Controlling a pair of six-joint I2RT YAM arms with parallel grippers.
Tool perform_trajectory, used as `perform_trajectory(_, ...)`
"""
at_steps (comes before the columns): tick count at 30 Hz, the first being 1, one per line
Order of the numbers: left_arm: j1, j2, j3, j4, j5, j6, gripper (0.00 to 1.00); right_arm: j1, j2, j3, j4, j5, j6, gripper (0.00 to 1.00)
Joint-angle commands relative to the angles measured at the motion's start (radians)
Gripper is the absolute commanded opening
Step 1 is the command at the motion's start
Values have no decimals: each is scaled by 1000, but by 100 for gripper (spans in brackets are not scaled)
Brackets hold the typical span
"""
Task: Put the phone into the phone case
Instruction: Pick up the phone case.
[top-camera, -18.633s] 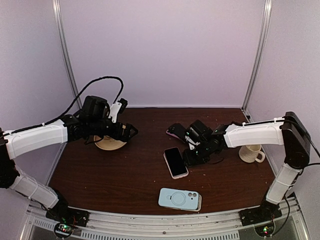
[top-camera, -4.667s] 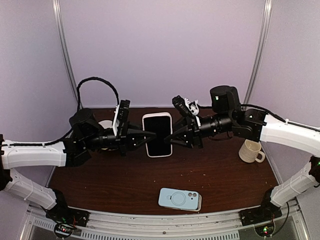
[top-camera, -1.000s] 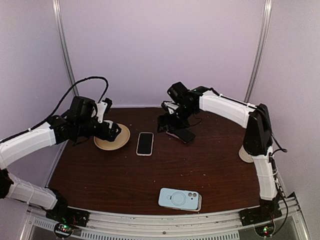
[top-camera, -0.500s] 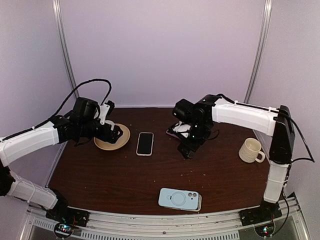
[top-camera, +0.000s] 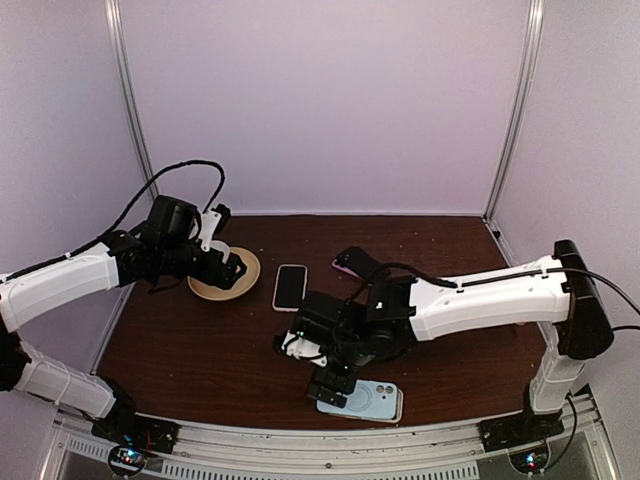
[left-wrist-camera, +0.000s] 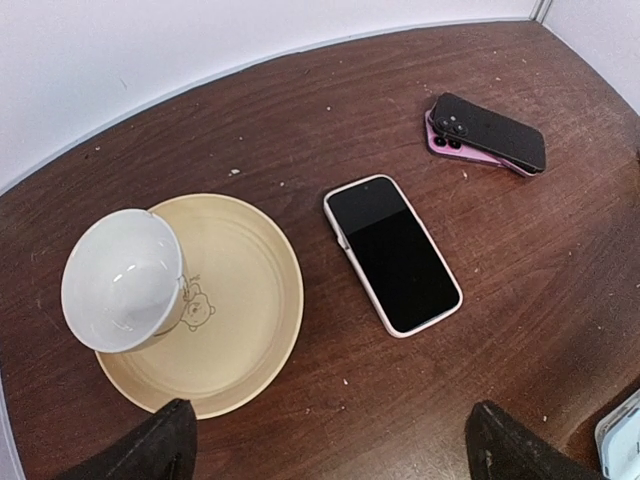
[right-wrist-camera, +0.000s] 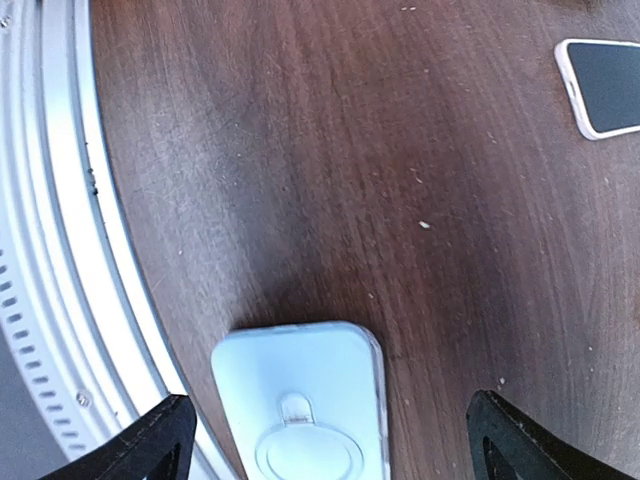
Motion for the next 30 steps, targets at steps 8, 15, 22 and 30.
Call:
perform_trajectory(8,7,-1,25,9,37,13,98,52,19,-129,119,165,18,99)
perform_trajectory(15,7,-1,24,8,39,13,97,41,46,-159,133,148,4,99)
perform_trajectory(22,7,-1,24,12,71,14,97,30,50,-156,134,-11,-34,99)
perform_trajectory(30,7,-4,23,14,85,19,98,31,105,-132,85,27,-57,100)
